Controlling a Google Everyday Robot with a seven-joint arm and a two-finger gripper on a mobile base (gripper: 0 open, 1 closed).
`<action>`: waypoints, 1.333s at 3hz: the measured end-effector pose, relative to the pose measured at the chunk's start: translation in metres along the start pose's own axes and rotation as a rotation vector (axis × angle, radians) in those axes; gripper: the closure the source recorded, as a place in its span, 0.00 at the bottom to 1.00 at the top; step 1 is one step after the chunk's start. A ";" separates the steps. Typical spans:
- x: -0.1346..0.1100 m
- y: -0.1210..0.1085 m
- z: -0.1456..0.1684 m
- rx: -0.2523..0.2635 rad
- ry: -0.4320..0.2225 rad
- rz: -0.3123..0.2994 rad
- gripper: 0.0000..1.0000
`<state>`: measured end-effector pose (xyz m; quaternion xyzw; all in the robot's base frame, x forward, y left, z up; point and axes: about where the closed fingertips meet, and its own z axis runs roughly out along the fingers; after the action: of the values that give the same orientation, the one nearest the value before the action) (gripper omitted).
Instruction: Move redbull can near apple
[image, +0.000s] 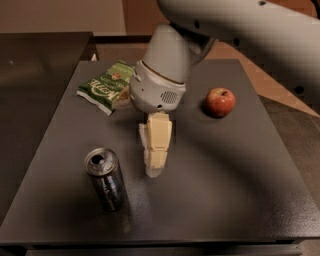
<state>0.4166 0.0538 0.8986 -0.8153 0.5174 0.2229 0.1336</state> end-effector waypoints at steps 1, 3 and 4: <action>-0.015 0.005 0.017 -0.077 -0.034 -0.061 0.00; -0.038 0.018 0.044 -0.219 -0.094 -0.187 0.00; -0.043 0.028 0.047 -0.268 -0.106 -0.238 0.00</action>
Offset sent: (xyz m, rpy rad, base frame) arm -0.0474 0.0421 -0.0252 0.0449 0.1680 0.2972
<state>0.3655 0.0964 0.8795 -0.8684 0.3752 0.3150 0.0765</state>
